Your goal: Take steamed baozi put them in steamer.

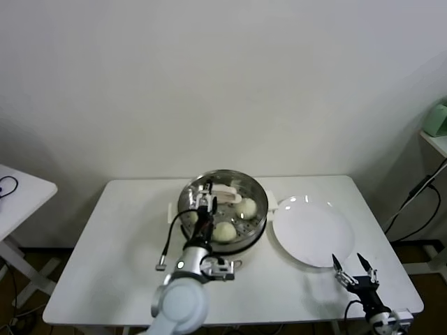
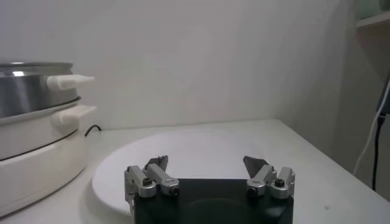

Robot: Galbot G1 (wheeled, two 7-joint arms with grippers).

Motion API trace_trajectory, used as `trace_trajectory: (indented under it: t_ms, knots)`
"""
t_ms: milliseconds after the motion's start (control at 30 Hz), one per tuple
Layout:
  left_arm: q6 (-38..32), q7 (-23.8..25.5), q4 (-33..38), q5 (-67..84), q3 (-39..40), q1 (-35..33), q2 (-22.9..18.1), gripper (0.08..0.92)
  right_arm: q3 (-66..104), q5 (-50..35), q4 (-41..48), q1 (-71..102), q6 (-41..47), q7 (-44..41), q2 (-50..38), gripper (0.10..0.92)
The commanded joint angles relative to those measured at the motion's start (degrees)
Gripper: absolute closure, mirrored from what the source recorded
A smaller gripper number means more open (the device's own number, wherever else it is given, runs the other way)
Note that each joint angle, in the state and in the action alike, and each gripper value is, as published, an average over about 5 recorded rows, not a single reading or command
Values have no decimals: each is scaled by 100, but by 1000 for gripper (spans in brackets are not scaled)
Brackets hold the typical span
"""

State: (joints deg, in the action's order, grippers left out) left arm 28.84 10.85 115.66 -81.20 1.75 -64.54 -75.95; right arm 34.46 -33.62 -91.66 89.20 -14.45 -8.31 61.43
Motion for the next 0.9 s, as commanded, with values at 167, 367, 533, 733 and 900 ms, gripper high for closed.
trace_trajectory:
  t_ms: [167,367,533,733,900]
  knots:
    - [-272,-796,1172,2751,-1038,-631,642,188,68,22,-113,47,17,18,-23,203]
    - [-792,-1203,1063,6515,-2439,-931,597,177,83,187,-139,35,-40,75,31,203]
    - [-1746,-723,563,8507,-3840,-1440,282,177,109,236,-195,37,-100,99,47,203]
    - [-2872,-425,-364,9321,-4772,-2090,77,177,141,309,-195,13,-124,160,53,203]
    - [-3526,-417,-960,9740,-4856,-2432,85,177,114,339,-162,-8,-125,188,61,203]
